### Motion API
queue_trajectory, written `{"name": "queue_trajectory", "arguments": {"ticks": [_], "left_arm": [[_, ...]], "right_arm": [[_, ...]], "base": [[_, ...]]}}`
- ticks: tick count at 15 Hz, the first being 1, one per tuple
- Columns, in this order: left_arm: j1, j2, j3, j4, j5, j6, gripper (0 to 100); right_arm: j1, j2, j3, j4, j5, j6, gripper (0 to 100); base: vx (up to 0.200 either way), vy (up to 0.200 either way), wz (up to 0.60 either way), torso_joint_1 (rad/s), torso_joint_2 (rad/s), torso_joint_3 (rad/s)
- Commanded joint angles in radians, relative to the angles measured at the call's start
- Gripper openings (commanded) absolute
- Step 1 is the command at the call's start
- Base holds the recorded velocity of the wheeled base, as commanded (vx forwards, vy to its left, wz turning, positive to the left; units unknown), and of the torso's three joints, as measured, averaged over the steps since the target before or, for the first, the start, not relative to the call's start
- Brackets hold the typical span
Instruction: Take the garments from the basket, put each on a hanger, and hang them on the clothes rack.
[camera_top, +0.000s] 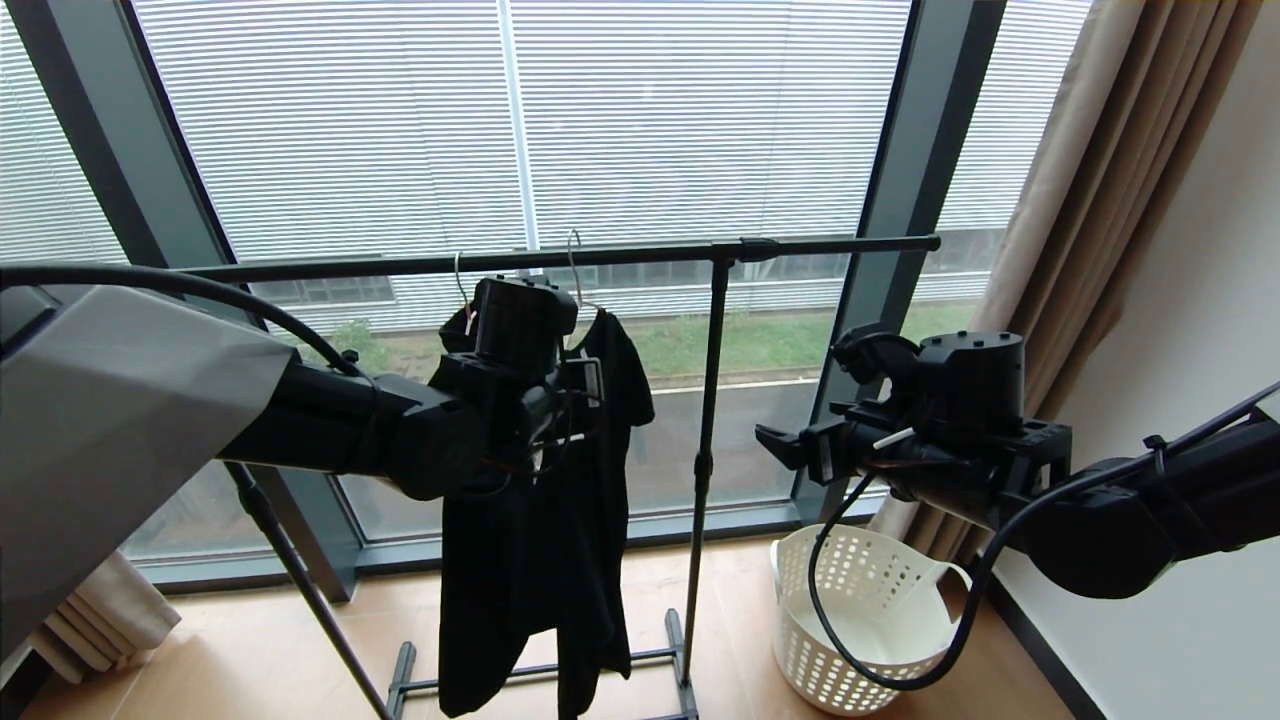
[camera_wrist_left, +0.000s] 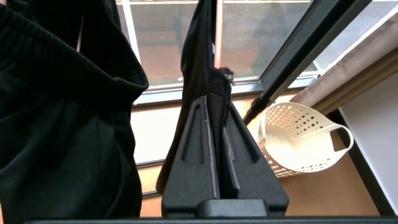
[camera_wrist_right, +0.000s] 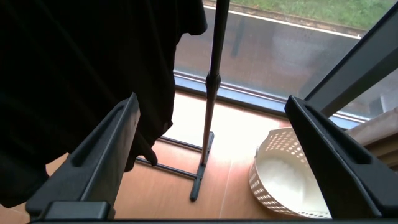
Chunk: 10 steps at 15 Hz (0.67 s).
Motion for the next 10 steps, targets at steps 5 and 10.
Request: {"name": "queue_trajectory", "arguments": {"ticks": [5,10], "left_arm": [[0.006,0.011,0.001,0.0,0.0,0.0,0],[0.006,0.013,0.001,0.0,0.0,0.0,0]], "right_arm": [[0.001,0.009,-0.002,-0.001,0.0,0.0,100],[0.001,0.009,-0.002,-0.001,0.0,0.0,100]], "base": [[0.0,0.0,0.0,0.0,0.0,0.0],[0.0,0.0,0.0,0.0,0.0,0.0]]}}
